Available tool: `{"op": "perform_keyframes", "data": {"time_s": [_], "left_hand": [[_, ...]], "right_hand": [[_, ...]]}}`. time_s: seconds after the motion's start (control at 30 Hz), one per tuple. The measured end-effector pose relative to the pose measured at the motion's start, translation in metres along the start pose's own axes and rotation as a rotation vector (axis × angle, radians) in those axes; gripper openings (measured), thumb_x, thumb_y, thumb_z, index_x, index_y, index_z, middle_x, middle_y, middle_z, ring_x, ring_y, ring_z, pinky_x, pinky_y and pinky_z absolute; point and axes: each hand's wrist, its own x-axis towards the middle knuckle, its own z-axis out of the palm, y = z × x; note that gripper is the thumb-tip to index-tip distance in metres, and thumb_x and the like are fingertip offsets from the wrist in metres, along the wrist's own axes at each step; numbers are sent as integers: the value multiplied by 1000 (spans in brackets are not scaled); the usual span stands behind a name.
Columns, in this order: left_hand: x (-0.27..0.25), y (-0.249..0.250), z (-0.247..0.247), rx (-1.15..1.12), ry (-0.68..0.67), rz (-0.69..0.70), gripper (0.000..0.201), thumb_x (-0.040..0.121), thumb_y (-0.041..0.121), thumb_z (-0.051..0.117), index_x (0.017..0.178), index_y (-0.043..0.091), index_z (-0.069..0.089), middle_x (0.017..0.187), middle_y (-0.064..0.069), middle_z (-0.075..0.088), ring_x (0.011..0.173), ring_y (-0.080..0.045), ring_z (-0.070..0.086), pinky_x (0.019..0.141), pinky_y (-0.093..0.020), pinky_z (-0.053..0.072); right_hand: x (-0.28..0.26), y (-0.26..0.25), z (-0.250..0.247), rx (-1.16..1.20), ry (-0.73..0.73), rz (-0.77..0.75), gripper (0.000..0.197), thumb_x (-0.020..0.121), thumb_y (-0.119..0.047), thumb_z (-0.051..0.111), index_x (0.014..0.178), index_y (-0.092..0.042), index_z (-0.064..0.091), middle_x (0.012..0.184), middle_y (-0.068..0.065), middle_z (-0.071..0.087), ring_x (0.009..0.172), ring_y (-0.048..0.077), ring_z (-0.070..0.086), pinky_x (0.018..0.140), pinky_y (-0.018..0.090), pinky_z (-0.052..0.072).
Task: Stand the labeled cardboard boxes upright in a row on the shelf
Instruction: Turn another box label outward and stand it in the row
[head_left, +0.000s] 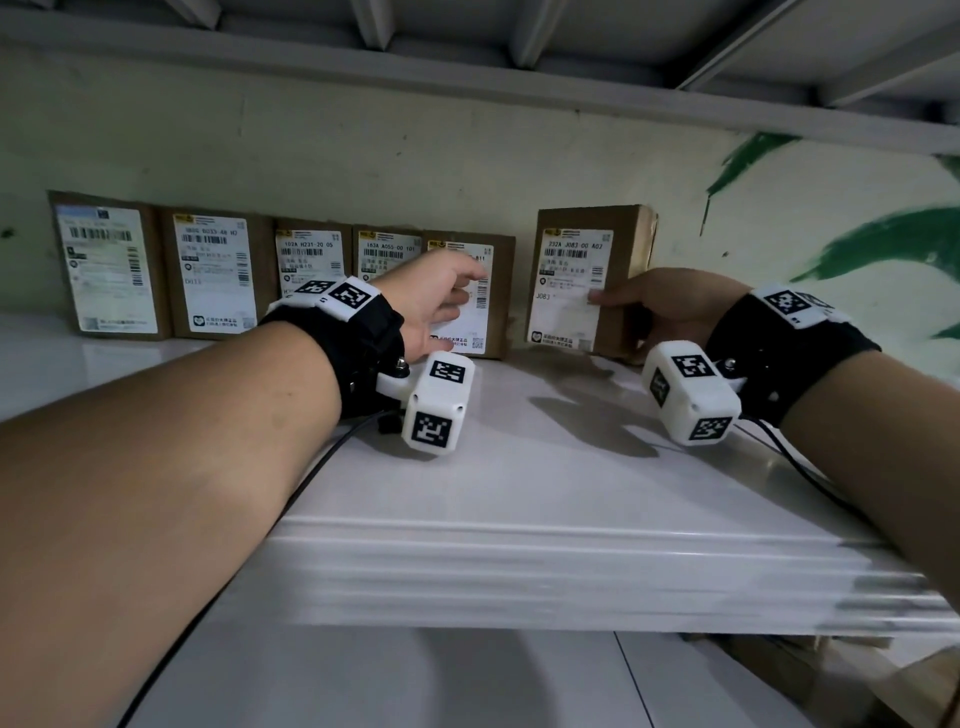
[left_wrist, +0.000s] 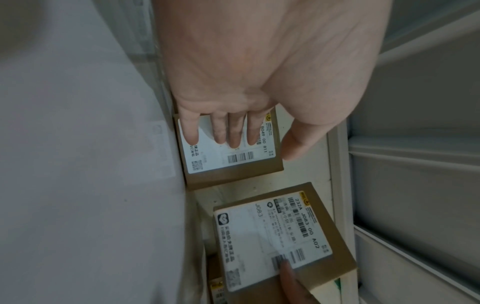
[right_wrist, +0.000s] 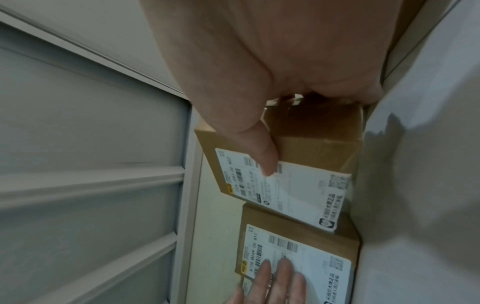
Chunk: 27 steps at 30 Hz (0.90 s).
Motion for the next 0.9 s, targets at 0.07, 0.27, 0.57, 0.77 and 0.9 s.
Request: {"op": "perform_keyframes", "data": {"time_s": [0.07, 0.27, 0.57, 0.77, 0.9], "left_hand": [[3, 0, 0, -16, 4, -2, 39, 102, 21, 59, 140, 14, 61, 147, -9, 59, 143, -25, 49, 121, -60, 36], [8, -2, 3, 10, -6, 13, 51, 101, 4, 60, 150, 14, 54, 146, -11, 57, 142, -24, 49, 119, -56, 41], [10, -2, 4, -33, -34, 66, 42, 97, 7, 68, 138, 14, 58, 148, -13, 59, 141, -26, 50, 121, -51, 39], [10, -1, -1, -8, -52, 35, 16, 96, 19, 69, 112, 16, 68, 133, -14, 63, 143, -32, 51, 120, -46, 40], [15, 1, 0, -5, -68, 17, 6, 96, 27, 68, 98, 22, 66, 111, -9, 59, 139, -32, 53, 122, -49, 38]], "right_hand": [[1, 2, 4, -23, -8, 4, 32, 100, -9, 58, 130, -18, 60, 111, 6, 74, 95, 23, 71, 66, 35, 61], [7, 7, 13, -183, 105, 92, 32, 99, -27, 64, 123, -8, 57, 110, 13, 62, 76, 23, 55, 66, 37, 48], [-3, -2, 5, 113, 20, 69, 14, 102, -26, 56, 100, -13, 60, 88, 6, 67, 71, 19, 64, 53, 22, 56], [14, -16, 32, -19, 3, 127, 22, 100, -27, 59, 115, -11, 57, 120, 10, 61, 103, 31, 67, 67, 40, 54], [21, -4, 36, 44, -68, 111, 57, 96, -29, 65, 145, -11, 43, 146, 13, 48, 113, 35, 64, 53, 40, 61]]}}
